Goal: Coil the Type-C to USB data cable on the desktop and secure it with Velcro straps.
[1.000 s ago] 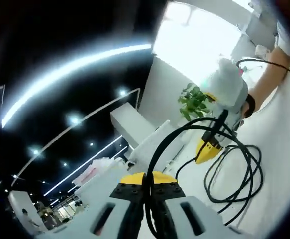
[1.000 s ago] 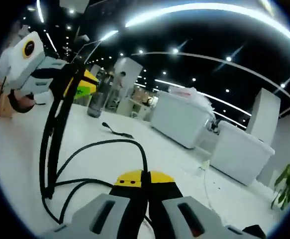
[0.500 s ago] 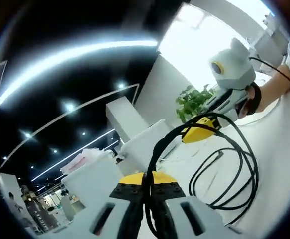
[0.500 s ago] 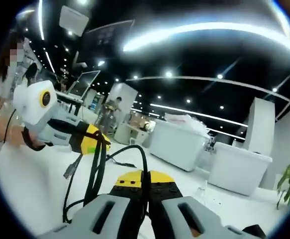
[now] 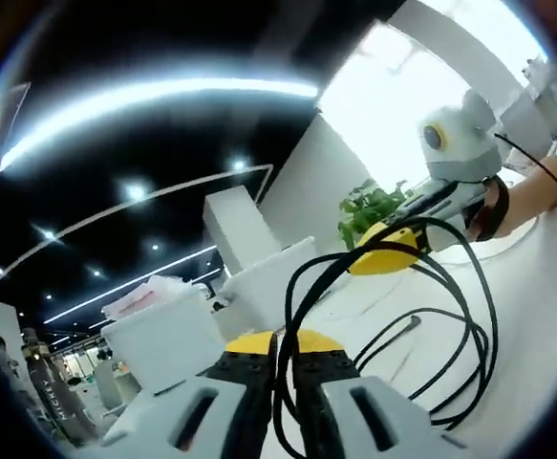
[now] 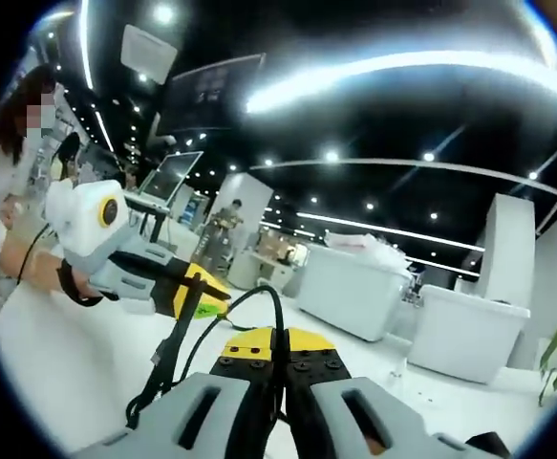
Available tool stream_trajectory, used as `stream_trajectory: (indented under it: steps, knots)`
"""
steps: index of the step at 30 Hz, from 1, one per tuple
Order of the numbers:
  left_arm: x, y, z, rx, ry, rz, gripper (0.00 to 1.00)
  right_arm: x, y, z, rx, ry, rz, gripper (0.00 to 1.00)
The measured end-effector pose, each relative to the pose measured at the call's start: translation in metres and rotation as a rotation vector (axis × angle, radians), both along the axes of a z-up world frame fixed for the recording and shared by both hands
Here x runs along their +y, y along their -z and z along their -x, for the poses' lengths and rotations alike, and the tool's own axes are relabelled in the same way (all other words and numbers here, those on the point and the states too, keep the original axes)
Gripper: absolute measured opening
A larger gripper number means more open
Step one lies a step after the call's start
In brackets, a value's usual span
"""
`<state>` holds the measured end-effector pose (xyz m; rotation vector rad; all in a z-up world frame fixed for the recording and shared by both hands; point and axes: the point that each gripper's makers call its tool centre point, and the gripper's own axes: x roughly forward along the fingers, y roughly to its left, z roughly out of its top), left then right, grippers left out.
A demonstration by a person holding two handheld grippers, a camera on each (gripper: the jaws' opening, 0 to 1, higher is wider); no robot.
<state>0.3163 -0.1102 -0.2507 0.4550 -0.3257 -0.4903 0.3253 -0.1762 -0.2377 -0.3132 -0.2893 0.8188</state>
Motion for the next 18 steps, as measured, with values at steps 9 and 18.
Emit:
stream_trajectory:
  steps: [9,18]
  knots:
    - [0.0,0.003,-0.003,0.018,0.002,0.007,0.1,0.019,0.0,0.026,0.034,-0.179,-0.023,0.02]
    - [0.008,0.003,-0.006,0.003,-0.038,-0.064,0.05,0.022,0.006,0.025,0.103,-0.223,-0.097,0.03]
